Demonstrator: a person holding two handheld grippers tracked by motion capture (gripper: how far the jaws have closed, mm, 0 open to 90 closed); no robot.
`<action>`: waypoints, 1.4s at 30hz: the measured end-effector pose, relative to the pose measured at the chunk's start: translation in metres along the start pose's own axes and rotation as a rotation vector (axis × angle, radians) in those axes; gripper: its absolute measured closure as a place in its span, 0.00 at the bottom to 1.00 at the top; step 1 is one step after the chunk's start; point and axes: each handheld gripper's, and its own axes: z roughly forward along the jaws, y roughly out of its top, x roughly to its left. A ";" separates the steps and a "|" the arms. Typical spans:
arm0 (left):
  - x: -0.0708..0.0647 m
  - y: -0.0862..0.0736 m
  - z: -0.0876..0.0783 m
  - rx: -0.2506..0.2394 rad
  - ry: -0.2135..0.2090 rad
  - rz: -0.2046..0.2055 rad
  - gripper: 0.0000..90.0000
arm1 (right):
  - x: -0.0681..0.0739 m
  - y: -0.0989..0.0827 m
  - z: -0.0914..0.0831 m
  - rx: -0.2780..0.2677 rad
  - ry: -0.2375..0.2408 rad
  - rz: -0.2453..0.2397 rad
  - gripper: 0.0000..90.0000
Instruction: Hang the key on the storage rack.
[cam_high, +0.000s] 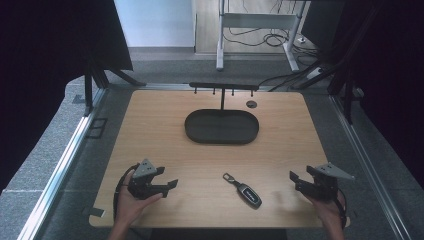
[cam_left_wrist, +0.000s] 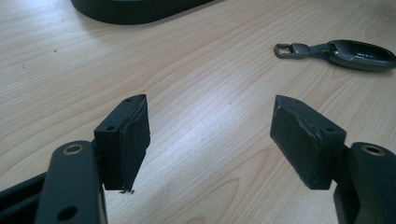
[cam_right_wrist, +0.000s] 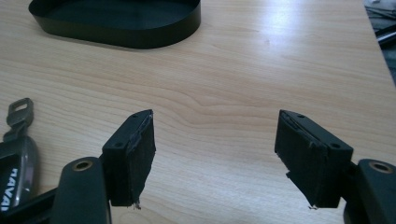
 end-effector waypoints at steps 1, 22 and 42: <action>0.000 0.000 0.000 0.004 0.001 0.002 0.33 | 0.000 0.000 -0.001 -0.001 -0.001 -0.006 0.33; 0.001 0.000 -0.003 0.002 0.028 0.019 0.34 | -0.010 0.003 -0.013 -0.013 0.082 0.030 0.43; 0.000 0.000 -0.001 0.021 0.001 0.028 0.34 | 0.007 0.030 -0.027 -0.010 0.204 -0.060 0.46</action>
